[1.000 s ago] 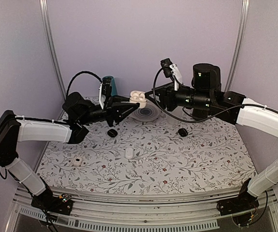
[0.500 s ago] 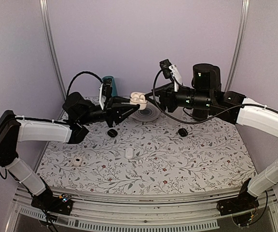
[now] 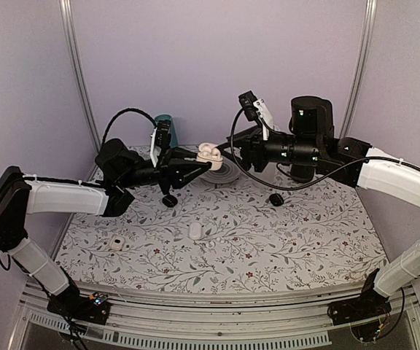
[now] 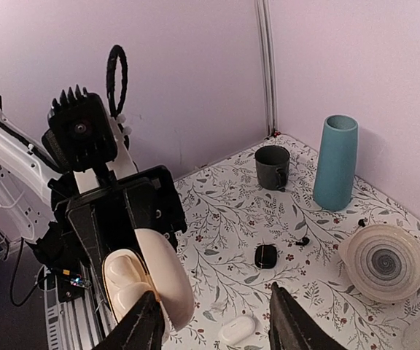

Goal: Insert the wireless bluetooth earbuds into the charging case
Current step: Adjust the right earbud in the right side groove of the charging case.

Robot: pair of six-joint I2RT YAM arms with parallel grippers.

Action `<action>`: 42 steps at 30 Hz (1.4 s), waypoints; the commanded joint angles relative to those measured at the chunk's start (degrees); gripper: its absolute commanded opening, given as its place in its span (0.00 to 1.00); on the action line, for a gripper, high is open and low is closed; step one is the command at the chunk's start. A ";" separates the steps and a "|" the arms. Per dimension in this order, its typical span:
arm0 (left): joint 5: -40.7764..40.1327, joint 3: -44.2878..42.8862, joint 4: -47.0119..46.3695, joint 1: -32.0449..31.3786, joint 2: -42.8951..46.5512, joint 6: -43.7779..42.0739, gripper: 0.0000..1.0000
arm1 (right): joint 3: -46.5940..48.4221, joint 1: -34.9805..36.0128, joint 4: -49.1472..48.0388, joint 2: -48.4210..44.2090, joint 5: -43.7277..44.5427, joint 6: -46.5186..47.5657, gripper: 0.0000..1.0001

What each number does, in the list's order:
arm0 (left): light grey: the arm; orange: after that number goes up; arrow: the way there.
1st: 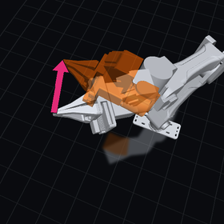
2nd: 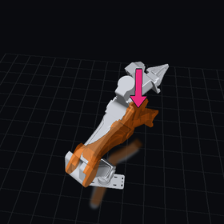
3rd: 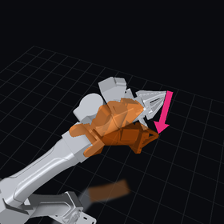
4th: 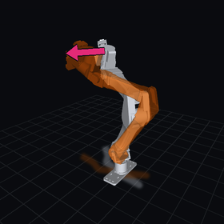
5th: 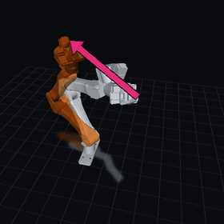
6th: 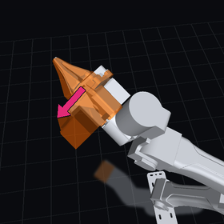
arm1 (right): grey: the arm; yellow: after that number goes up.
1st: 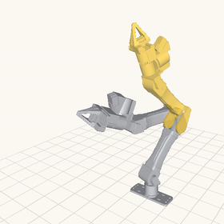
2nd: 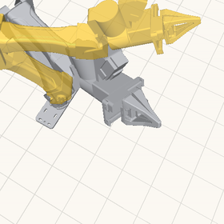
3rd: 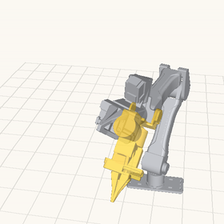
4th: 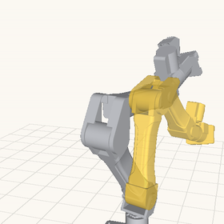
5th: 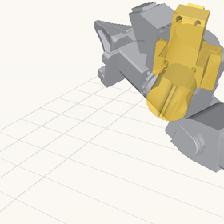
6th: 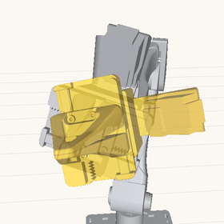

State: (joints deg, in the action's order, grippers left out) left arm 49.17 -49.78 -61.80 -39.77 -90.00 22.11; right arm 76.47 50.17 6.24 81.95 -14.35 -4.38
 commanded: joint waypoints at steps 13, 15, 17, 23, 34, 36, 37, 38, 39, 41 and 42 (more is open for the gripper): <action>1.40 -1.45 -2.02 -0.48 0.46 1.18 0.00 | 2.02 -0.06 1.75 -2.05 2.92 3.39 0.52; 1.50 -1.54 -2.00 -0.49 0.44 1.18 0.00 | 2.02 -0.07 1.76 -2.35 3.51 3.48 0.53; 1.46 -1.55 -2.06 -0.49 0.44 1.16 0.00 | 2.02 -0.07 1.74 -2.55 4.23 3.51 0.54; 1.46 -1.55 -1.64 -0.37 0.44 0.87 0.00 | 2.06 -0.07 1.32 -3.67 5.74 3.27 0.54; 1.37 -1.55 -1.04 -0.39 0.51 0.58 0.00 | 3.13 0.12 1.43 -2.68 1.34 2.80 0.57; 1.38 -1.55 -0.76 -0.38 0.52 0.54 0.00 | 3.56 0.19 1.60 -2.18 0.74 2.80 0.57; 1.37 -1.55 -0.66 -0.37 0.52 0.50 0.00 | 3.85 0.33 1.85 -1.97 0.38 2.92 0.57; 1.37 -1.55 -0.61 -0.39 0.60 0.46 0.00 | 4.06 0.53 1.99 -1.66 0.11 3.01 0.57; 1.38 -1.50 -0.60 -0.40 0.65 0.47 0.00 | 4.27 0.62 2.38 -1.14 -0.10 3.12 0.57; 1.37 -1.46 -0.54 -0.40 0.70 0.40 0.00 | 4.97 0.80 3.07 -0.37 -0.49 3.40 0.57; 1.37 -1.46 -0.52 -0.40 0.70 0.39 0.00 | 5.19 0.98 3.37 -0.05 -0.50 3.56 0.57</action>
State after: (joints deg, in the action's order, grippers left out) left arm 50.15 -49.89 -61.82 -39.77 -90.00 22.72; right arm 79.35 50.50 8.43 80.34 -13.13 -1.45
